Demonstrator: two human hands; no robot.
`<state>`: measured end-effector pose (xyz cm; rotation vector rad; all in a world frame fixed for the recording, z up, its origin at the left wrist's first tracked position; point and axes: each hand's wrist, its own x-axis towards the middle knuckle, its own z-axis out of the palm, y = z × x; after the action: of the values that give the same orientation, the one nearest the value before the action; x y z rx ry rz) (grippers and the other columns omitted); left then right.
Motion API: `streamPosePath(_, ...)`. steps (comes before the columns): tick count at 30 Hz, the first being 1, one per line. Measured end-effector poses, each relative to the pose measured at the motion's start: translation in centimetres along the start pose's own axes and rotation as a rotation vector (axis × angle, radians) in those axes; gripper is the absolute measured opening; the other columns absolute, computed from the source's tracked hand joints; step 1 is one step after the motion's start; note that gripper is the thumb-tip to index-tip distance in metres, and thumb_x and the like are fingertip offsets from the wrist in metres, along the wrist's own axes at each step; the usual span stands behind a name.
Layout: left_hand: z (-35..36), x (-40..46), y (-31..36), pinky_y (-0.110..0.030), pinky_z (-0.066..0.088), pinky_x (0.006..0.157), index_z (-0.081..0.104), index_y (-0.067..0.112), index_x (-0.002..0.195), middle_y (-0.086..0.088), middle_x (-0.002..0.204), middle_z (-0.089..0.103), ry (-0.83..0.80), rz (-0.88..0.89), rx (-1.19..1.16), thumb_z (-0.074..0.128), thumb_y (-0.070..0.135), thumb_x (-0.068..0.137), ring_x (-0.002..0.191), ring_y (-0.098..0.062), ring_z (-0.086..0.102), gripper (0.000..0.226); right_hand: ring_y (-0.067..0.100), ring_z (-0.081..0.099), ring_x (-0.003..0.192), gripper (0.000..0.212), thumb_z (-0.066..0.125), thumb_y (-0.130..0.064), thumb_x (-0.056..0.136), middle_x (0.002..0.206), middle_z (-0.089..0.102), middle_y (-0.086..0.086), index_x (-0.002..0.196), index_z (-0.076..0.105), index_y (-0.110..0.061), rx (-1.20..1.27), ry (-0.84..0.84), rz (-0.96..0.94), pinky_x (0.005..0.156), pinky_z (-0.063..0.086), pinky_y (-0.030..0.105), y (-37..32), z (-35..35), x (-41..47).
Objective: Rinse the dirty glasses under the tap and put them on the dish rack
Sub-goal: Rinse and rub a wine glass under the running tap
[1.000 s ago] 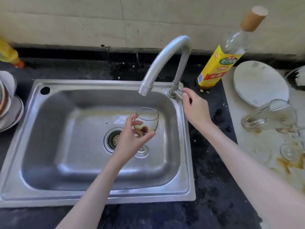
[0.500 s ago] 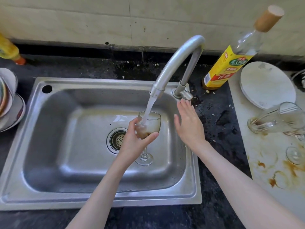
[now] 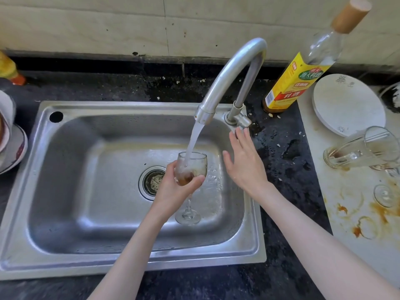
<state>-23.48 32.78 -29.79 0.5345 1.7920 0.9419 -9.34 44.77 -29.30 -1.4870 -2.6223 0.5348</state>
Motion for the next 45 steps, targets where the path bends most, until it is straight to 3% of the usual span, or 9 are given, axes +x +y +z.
streamPosePath(5, -0.3, -0.1, -0.3, -0.035, 0.058, 0.061, 0.050, 0.006, 0.115, -0.015, 0.105, 0.064, -0.109, -0.276, -0.258, 0.075, 0.034, 0.073, 0.079, -0.025, 0.067, 0.055, 0.017, 0.017, 0.143, 0.043, 0.041, -0.027, 0.099, 0.154, 0.025, 0.005, 0.139, 0.043, -0.011, 0.183, -0.024, 0.060, 0.108, 0.012, 0.017, -1.9, -0.1, -2.3)
streamPosePath(9, -0.6, -0.3, -1.0, -0.035, 0.058, 0.056, 0.059, 0.004, 0.094, -0.016, 0.084, 0.058, -0.177, -0.533, -0.533, 0.067, 0.034, 0.081, 0.066, -0.029, 0.066, 0.034, 0.009, 0.051, 0.104, 0.032, 0.046, -0.023, 0.098, 0.126, 0.055, 0.002, 0.123, 0.058, -0.010, 0.391, -0.030, 0.147, 0.090, 0.029, 0.011, -3.2, 0.2, -3.7)
streamPosePath(13, -0.8, -0.4, -1.8, -0.035, 0.058, 0.052, 0.050, 0.005, 0.084, -0.017, 0.079, 0.057, -0.159, -0.654, -0.668, 0.066, 0.036, 0.081, 0.061, -0.029, 0.066, 0.035, 0.017, 0.063, 0.074, 0.025, 0.048, -0.027, 0.096, 0.088, 0.065, -0.001, 0.106, 0.065, -0.011, 0.626, -0.250, 0.355, 0.080, 0.054, 0.039, -3.9, 1.0, -3.9)
streamPosePath(15, -0.9, -0.4, -2.1, -0.033, 0.057, 0.050, 0.049, 0.005, 0.085, -0.017, 0.078, 0.057, -0.147, -0.662, -0.664, 0.065, 0.038, 0.081, 0.064, -0.029, 0.065, 0.037, 0.017, 0.062, 0.062, 0.025, 0.049, -0.026, 0.096, 0.084, 0.066, 0.004, 0.104, 0.064, -0.008, 0.705, -0.362, 0.445, 0.069, 0.058, 0.037, -4.3, 1.2, -3.8)
streamPosePath(20, -0.4, -0.7, -1.6, -0.032, 0.058, 0.059, 0.054, 0.009, 0.082, -0.008, 0.063, 0.066, -0.159, -0.578, -0.558, 0.059, 0.038, 0.086, 0.071, -0.025, 0.063, 0.030, 0.016, 0.063, 0.064, 0.026, 0.048, -0.029, 0.097, 0.089, 0.062, 0.004, 0.112, 0.060, -0.012, 0.758, -0.571, 0.488, 0.066, 0.059, 0.032, -5.4, 1.5, -4.1)
streamPosePath(28, 0.5, -1.2, -1.6, -0.027, 0.050, 0.088, 0.055, 0.017, 0.118, 0.003, 0.106, 0.067, 0.001, -0.162, -0.170, 0.068, 0.051, 0.072, 0.097, -0.010, 0.063, 0.059, 0.018, 0.062, 0.071, 0.041, 0.022, -0.043, 0.102, 0.087, 0.062, 0.003, 0.112, 0.052, -0.017, 1.053, -0.450, 0.595, 0.078, 0.056, 0.039, -6.6, 2.7, -4.8)
streamPosePath(33, 0.3, -1.2, -1.0, -0.008, 0.042, 0.070, 0.047, 0.025, 0.121, 0.013, 0.106, 0.062, -0.025, 0.096, 0.062, 0.067, 0.041, 0.078, 0.094, 0.001, 0.058, 0.049, 0.004, 0.061, 0.074, 0.043, 0.020, -0.046, 0.101, 0.071, 0.069, -0.017, 0.100, 0.060, -0.029, 1.321, -0.339, 0.625, 0.074, 0.045, 0.024, -6.5, 3.5, -4.9)
streamPosePath(40, -0.6, -1.5, -0.3, -0.011, 0.046, 0.076, 0.054, 0.036, 0.112, 0.018, 0.096, 0.067, -0.067, 0.213, -0.012, 0.056, 0.032, 0.088, 0.092, 0.001, 0.060, 0.024, 0.008, 0.059, 0.081, 0.046, 0.025, -0.056, 0.096, 0.087, 0.069, -0.007, 0.111, 0.058, -0.028, 1.385, -0.337, 0.589, 0.074, 0.041, 0.028, -6.3, 3.8, -4.7)
streamPosePath(45, -0.9, -1.7, -1.3, -0.008, 0.045, 0.077, 0.049, 0.025, 0.123, 0.009, 0.109, 0.066, -0.066, 0.140, -0.134, 0.063, 0.041, 0.075, 0.103, -0.001, 0.060, 0.053, 0.001, 0.062, 0.082, 0.043, 0.028, -0.051, 0.097, 0.101, 0.070, -0.007, 0.112, 0.063, -0.031, 1.379, -0.341, 0.524, 0.072, 0.042, 0.026, -6.1, 4.0, -5.0)
